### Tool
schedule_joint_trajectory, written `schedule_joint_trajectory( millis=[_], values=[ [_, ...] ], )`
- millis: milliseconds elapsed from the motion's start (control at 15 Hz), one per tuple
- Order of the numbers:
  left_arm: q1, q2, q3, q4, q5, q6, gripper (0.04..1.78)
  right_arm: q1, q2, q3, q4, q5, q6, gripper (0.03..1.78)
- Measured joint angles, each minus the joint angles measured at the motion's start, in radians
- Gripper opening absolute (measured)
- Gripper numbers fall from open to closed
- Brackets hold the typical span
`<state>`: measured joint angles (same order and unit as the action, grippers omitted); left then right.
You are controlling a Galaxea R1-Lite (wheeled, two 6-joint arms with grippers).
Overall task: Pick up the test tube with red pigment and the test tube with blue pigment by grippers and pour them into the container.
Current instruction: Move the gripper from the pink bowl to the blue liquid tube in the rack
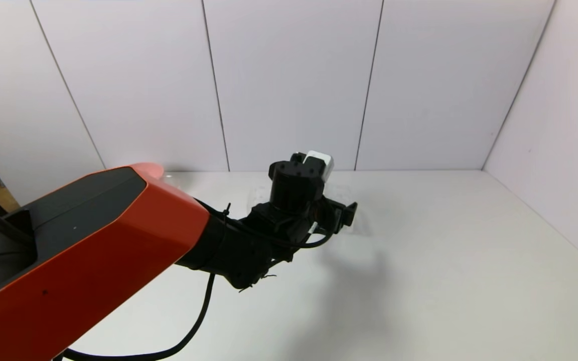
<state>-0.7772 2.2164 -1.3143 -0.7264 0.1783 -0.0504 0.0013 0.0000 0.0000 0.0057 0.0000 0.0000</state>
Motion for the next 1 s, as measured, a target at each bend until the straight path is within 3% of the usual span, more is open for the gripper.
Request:
schedule_joint_trajectory(
  millis=[1000],
  values=[
    [-0.006, 0.120, -0.235, 0.134, 0.081, -0.029, 1.76, 0.000, 0.000, 0.000, 0.000, 0.000, 0.000, 1.78]
  ],
)
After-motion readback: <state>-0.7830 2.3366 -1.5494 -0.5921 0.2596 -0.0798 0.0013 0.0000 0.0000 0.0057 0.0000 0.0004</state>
